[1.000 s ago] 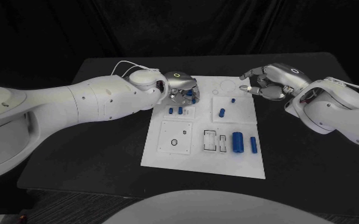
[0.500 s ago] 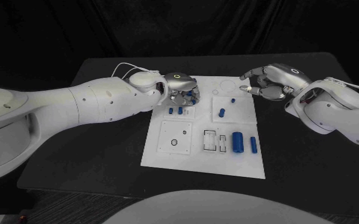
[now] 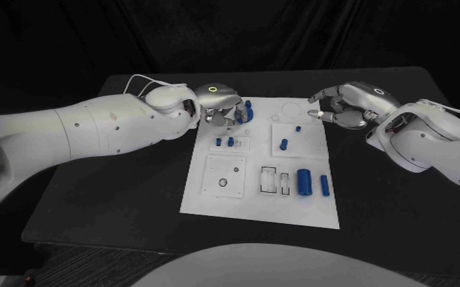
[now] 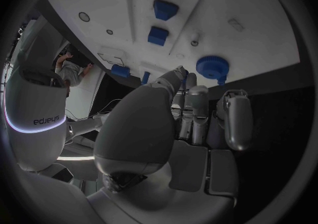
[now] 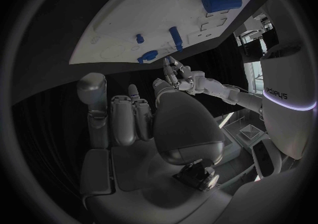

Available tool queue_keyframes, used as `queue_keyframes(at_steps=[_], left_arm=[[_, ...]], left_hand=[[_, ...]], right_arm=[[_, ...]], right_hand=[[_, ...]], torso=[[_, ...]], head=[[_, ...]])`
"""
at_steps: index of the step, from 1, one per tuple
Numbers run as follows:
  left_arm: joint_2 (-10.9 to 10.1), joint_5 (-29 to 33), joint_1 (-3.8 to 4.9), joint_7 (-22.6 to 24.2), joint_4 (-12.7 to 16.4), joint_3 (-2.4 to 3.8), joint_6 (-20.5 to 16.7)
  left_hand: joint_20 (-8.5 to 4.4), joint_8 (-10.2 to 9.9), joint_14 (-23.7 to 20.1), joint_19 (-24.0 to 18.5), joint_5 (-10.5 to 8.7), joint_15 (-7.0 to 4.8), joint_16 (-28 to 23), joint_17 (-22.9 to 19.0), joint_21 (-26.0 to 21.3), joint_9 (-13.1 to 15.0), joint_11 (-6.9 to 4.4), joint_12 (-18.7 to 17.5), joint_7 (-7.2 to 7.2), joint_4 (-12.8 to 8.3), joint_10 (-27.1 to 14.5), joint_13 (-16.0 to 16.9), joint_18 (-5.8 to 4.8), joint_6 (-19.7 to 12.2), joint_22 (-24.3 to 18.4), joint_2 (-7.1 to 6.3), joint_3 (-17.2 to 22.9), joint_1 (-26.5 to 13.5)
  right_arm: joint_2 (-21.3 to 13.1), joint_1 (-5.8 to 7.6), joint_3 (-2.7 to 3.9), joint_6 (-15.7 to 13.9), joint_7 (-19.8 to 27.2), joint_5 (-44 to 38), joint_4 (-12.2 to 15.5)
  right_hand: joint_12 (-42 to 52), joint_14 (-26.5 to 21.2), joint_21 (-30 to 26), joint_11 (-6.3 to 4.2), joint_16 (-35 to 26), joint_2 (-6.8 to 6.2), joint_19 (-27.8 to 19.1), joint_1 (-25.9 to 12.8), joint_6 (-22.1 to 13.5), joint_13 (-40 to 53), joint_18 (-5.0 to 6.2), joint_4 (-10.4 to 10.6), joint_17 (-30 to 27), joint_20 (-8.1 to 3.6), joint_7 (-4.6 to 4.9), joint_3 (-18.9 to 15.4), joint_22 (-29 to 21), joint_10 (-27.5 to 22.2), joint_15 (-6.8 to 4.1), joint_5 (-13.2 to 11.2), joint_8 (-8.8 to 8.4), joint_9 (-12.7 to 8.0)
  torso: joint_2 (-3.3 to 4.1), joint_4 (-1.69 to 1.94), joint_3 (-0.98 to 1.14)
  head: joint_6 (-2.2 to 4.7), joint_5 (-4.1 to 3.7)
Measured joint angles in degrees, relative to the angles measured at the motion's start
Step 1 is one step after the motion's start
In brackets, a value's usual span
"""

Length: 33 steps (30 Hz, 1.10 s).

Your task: Assemble the parts on the task board

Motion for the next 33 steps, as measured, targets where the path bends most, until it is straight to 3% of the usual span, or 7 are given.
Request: queue_keyframes(at_steps=[4,13,19,33], left_arm=[[-1.5,0.0,1.57,0.1,1.6,0.08,-0.2],[-3.2,0.0,2.35,0.1,2.5,0.0,1.1],[-3.4,0.0,2.29,-0.2,2.2,0.0,2.4],[-2.9,0.0,0.54,-0.7,1.1,-0.03,3.6]], left_hand=[[0.0,0.0,0.0,0.0,0.03,0.0,-0.4,-0.9,-0.4,0.0,-0.13,-2.6,-0.31,0.0,0.2,-1.6,0.01,0.3,0.0,0.0,0.4,0.0],[0.0,-1.1,-0.1,0.0,-0.43,-0.09,-0.9,-2.0,-1.1,0.3,-0.29,-5.4,-1.05,0.3,0.1,-3.5,0.02,-0.4,0.0,-0.52,0.8,-1.0],[-0.02,-1.1,-0.4,-0.4,-0.69,0.0,-1.3,-2.5,-1.4,0.0,-0.17,-5.8,-1.05,0.6,-0.2,-3.9,0.02,-0.4,0.0,-0.52,0.7,-1.0],[-0.02,-1.1,-0.6,-0.4,-0.7,-0.21,-1.3,-2.8,-1.6,-0.1,-0.17,-5.8,-1.05,0.6,-0.2,-3.9,0.03,-0.4,0.0,-0.52,0.7,-1.0]], right_arm=[[-0.3,0.0,0.0,0.1,-0.1,0.0,0.2],[-0.4,0.0,0.0,0.6,-0.3,0.3,0.4],[-0.3,-0.05,-0.01,0.9,-0.3,0.4,0.3],[-0.2,-0.35,-0.01,1.2,-0.3,0.5,0.2]], right_hand=[[-0.2,0.0,0.0,0.0,0.0,0.0,0.0,0.0,0.0,0.0,0.0,0.0,0.0,0.0,0.0,0.0,0.0,0.0,0.0,0.0,-0.2,0.0],[-0.2,0.0,-0.3,0.0,-0.2,0.0,-0.2,0.0,0.0,0.0,0.0,0.0,0.0,0.21,0.0,0.0,0.0,0.0,0.0,0.0,-0.2,0.0],[-0.2,0.0,-0.6,0.0,-0.2,0.0,-0.2,0.0,0.0,0.0,0.0,0.2,0.0,0.21,0.0,0.2,0.0,0.0,0.0,0.0,-0.2,0.0],[-0.2,0.0,-0.6,0.0,-0.2,0.24,-0.2,0.2,0.0,0.1,0.0,0.2,0.0,0.2,0.0,0.2,0.0,0.0,0.0,0.0,-0.2,0.0]], torso=[[0.03,0.03,-0.01],[0.03,0.21,0.07],[0.04,0.25,0.1],[0.07,0.18,-0.17]], head=[[0.0,0.24],[0.0,0.15],[0.0,0.49],[0.0,0.4]])
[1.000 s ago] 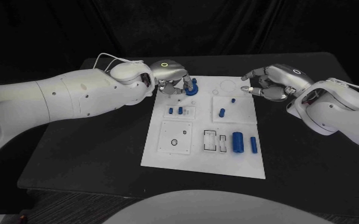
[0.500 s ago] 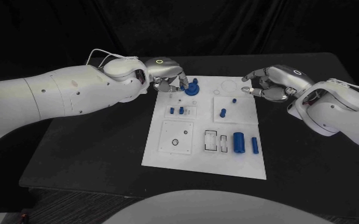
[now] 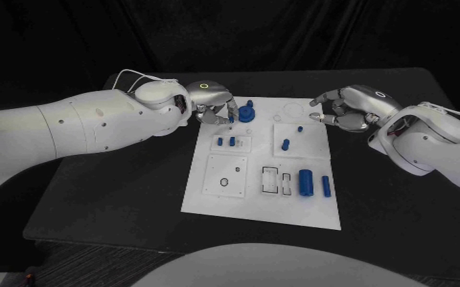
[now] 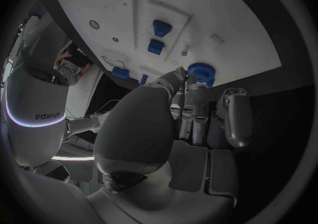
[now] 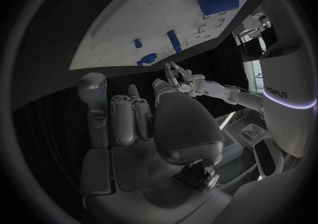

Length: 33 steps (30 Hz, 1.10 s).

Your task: Assemble the parts on the task board

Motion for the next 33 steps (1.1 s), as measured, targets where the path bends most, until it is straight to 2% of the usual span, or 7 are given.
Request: queue_keyframes(at_steps=[5,19,33], left_arm=[[0.3,0.0,-0.45,-0.2,-0.4,-0.01,0.4],[0.6,0.0,-1.16,-0.4,-0.9,-0.01,1.3],[1.2,0.0,-1.84,-0.8,-2.1,-0.01,1.9]], left_hand=[[0.0,0.0,0.0,0.0,0.0,0.0,0.0,0.0,0.0,0.0,0.0,-0.2,0.0,0.0,0.0,0.0,0.0,0.0,0.0,0.0,0.0,0.0],[0.0,-0.2,-0.2,0.0,0.0,0.2,-0.2,-0.3,-0.3,0.1,0.0,-0.2,0.01,0.0,0.0,0.0,0.0,0.0,0.0,-0.01,0.0,0.0],[0.0,-0.2,-0.4,0.0,0.0,0.0,-0.5,-0.5,-0.3,0.1,0.01,-0.4,0.21,0.0,0.0,-0.2,0.0,-0.2,0.0,-0.02,0.0,0.0]], right_arm=[[0.1,0.0,0.0,0.0,0.0,0.0,0.0],[0.1,-0.03,0.0,0.2,0.0,0.0,-0.2],[0.2,-0.06,0.0,0.3,0.0,0.1,-0.3]], right_hand=[[-0.1,0.0,-0.2,0.0,-0.2,0.0,0.0,0.0,0.0,0.0,0.0,-0.2,0.0,0.0,0.0,0.2,0.0,0.0,0.0,0.0,0.0,0.0],[-0.2,0.0,-0.2,0.0,-0.2,0.0,0.0,0.0,0.0,0.0,0.0,-0.2,0.0,0.0,0.0,0.2,0.0,0.0,0.0,0.0,0.0,0.0],[-0.2,0.0,-0.2,0.21,-0.2,-0.23,0.0,0.2,0.0,0.0,0.0,-0.2,0.0,0.0,0.0,0.2,0.0,-0.2,0.0,0.0,0.0,0.0]], torso=[[0.0,-0.11,-0.02],[-0.06,-0.15,0.2],[-0.05,-0.11,0.16]], head=[[0.0,0.05],[0.0,0.08],[0.0,0.07]])
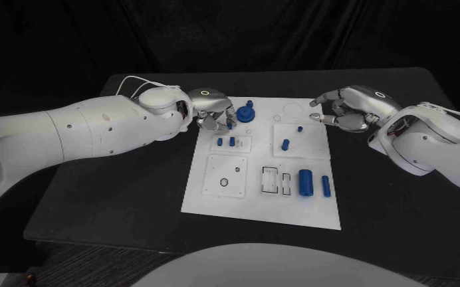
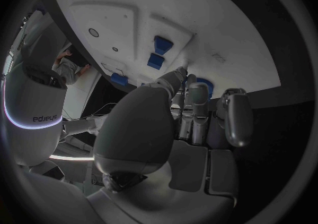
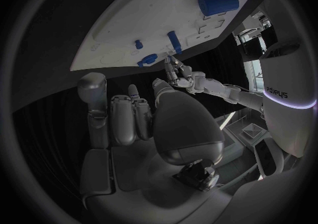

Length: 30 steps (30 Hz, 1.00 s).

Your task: Assemble the parts on the task board

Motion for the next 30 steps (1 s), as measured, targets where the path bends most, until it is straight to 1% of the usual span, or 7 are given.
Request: queue_keyframes(at_steps=[2,13,14,25,27,28,30], left_arm=[[0.2,0.0,-0.06,0.0,-0.3,0.0,0.0],[0.8,0.0,-0.7,0.1,-1.1,0.02,0.1],[0.8,0.0,-0.73,0.1,-1.1,0.04,0.1],[0.8,0.0,-0.8,0.1,-1.2,0.07,0.1],[0.8,0.0,-0.81,0.1,-1.2,0.07,0.1],[0.8,0.0,-0.83,0.1,-1.2,0.07,0.1],[0.8,0.0,-0.91,0.1,-1.2,0.03,0.1]], left_hand=[[0.0,0.0,0.0,0.0,0.0,0.0,0.0,0.0,0.0,0.0,0.0,0.0,-0.2,0.0,0.0,-0.1,0.0,-0.2,0.0,0.0,0.0,0.0],[-0.01,0.0,-0.2,-0.4,0.0,0.21,0.0,-0.1,-0.2,0.0,0.0,0.0,-0.2,0.0,0.0,-0.1,0.01,-0.2,0.0,0.0,0.0,0.0],[-0.01,0.0,-0.2,-0.4,0.0,0.21,0.0,-0.1,-0.2,0.0,0.0,0.0,-0.2,0.0,0.0,-0.1,0.01,-0.2,0.0,0.0,0.0,0.0],[-0.01,-0.1,-0.2,-0.4,0.0,0.19,-0.2,-0.5,-0.6,0.0,-0.01,-0.2,-0.2,-0.2,0.4,-0.1,0.01,-0.2,0.0,0.0,0.2,0.0],[-0.01,-0.6,-0.6,-0.4,0.0,0.24,-0.3,-0.7,-0.6,0.0,-0.01,-0.6,-0.27,-0.2,0.4,-0.3,0.01,-1.0,0.0,0.0,0.2,0.0],[0.14,-1.1,-0.6,-0.6,0.0,0.24,-0.6,-0.9,-0.8,-0.2,-0.01,-0.9,-0.42,-0.2,0.4,-0.4,0.01,-1.9,0.0,0.0,0.2,0.0],[-0.1,-2.4,-1.0,-0.9,-0.55,0.62,-0.7,-1.4,-1.3,-1.2,0.3,-1.8,-2.11,0.2,0.1,-0.8,0.0,-5.8,0.0,-0.62,0.5,-0.6]], right_arm=[[0.0,0.0,0.0,0.0,0.0,0.0,0.0],[0.0,-0.02,0.0,0.1,0.0,0.0,0.1],[0.0,-0.02,0.0,0.1,0.0,0.0,0.1],[0.0,-0.02,0.0,0.2,0.0,0.0,0.1],[0.0,-0.03,0.0,0.2,0.0,0.0,0.1],[0.0,-0.03,0.0,0.2,0.0,0.0,0.1],[0.0,-0.03,0.0,0.3,0.0,0.0,0.1]], right_hand=[[0.0,0.0,0.0,0.0,0.0,0.0,0.0,0.0,0.0,0.0,0.0,0.0,0.0,0.0,0.0,0.0,0.0,0.0,0.0,0.0,0.0,0.0],[0.0,0.0,0.0,0.0,0.0,0.0,0.0,0.0,0.1,0.0,0.0,0.0,0.0,0.0,0.05,0.0,0.0,0.0,0.0,0.0,0.0,0.0],[0.0,0.0,0.0,0.0,0.0,0.0,0.0,0.0,0.2,0.0,0.0,0.0,0.0,0.0,0.21,0.0,0.0,0.0,0.0,0.0,0.0,0.0],[0.0,0.0,0.0,0.0,0.0,0.0,0.0,0.0,0.2,0.0,0.0,0.0,0.0,0.0,0.21,0.0,0.0,0.0,0.0,0.0,0.0,0.0],[0.0,0.0,0.0,0.0,0.0,0.0,0.0,0.0,0.2,0.0,0.0,0.0,0.0,0.0,0.21,0.0,0.0,0.0,0.0,0.0,0.0,0.0],[0.0,0.0,0.0,0.0,0.0,0.0,0.0,0.0,0.2,0.0,0.0,0.0,0.0,0.0,0.21,0.0,0.0,0.0,0.0,0.0,0.0,0.0],[0.0,0.0,-0.3,-0.19,0.0,0.0,-0.2,0.0,0.2,0.0,0.0,0.0,0.0,-0.2,0.21,0.0,0.0,-0.2,0.0,0.0,0.0,0.0]], torso=[[0.01,0.0,0.0],[0.02,0.0,0.0],[0.02,0.0,-0.01],[0.03,-0.01,0.0],[0.03,-0.01,0.0],[0.03,0.0,-0.01],[0.02,0.0,-0.01]], head=[[0.0,-0.04],[0.0,-0.07],[0.0,-0.07],[0.0,-0.01],[0.0,0.02],[0.0,0.03],[0.0,0.05]])
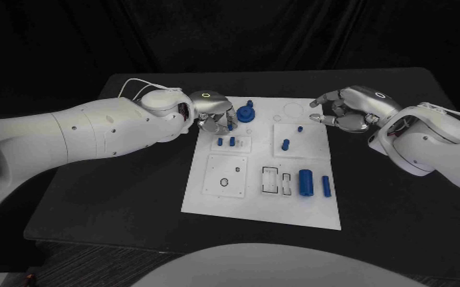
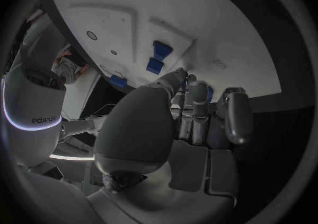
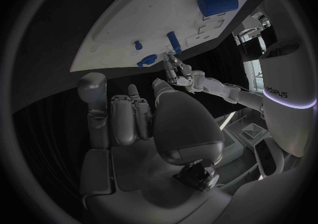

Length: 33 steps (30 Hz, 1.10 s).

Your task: Assemble the parts on the task board

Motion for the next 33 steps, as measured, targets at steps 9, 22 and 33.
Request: queue_keyframes(at_steps=[9,22,33], left_arm=[[-0.9,0.0,-0.06,-0.3,-0.9,-0.03,-0.3],[-6.2,4.1,1.11,1.0,-0.5,-0.03,-6.0],[-11.7,37.4,2.57,12.3,2.2,-0.01,-3.9]], left_hand=[[0.55,-0.2,-0.9,-0.6,-3.8,0.54,-0.7,-1.6,-1.0,-3.5,1.18,-2.3,-4.25,1.8,-2.0,-0.9,0.0,-11.6,0.0,-1.73,-0.8,-1.7],[1.63,0.0,-11.1,-11.7,-5.31,1.99,-9.9,-10.9,-17.7,-5.0,2.2,-6.0,-4.52,10.4,-13.0,-1.5,2.27,-12.7,0.0,-3.97,-9.8,-5.3],[4.31,0.0,-55.5,-60.5,-5.03,6.74,-45.4,-27.3,-64.2,-6.8,-0.74,-10.2,-2.62,13.0,-42.0,-8.3,1.71,-13.4,-12.4,0.24,-19.4,-12.7]], right_arm=[[-0.4,0.0,0.01,0.0,0.0,0.0,0.5],[-2.0,3.84,0.03,-1.0,-0.6,-0.1,3.8],[-0.9,8.19,0.03,4.6,-6.9,-5.5,5.5]], right_hand=[[-0.2,0.0,-0.1,-0.02,-0.3,-0.23,0.0,0.2,0.0,0.0,0.01,-0.2,0.0,0.0,0.0,0.2,0.0,0.0,0.0,0.0,-0.24,0.0],[-33.3,0.1,-6.7,1.03,-3.9,-3.47,-1.7,6.8,2.3,-28.0,0.91,-1.7,-1.8,0.56,0.71,2.9,0.0,-27.1,0.72,0.5,-1.79,-0.5],[-59.3,-3.1,-16.9,5.45,-9.1,-8.39,-5.3,11.8,5.0,-50.4,1.83,-5.0,-6.6,3.67,-1.27,6.4,0.0,-37.6,4.32,-1.9,-2.96,-0.6]], torso=[[-0.01,0.04,0.0],[-0.04,-0.07,-0.12],[-0.19,-0.29,-0.7]], head=[[0.0,-0.41],[0.0,-1.36],[0.0,-2.11]])
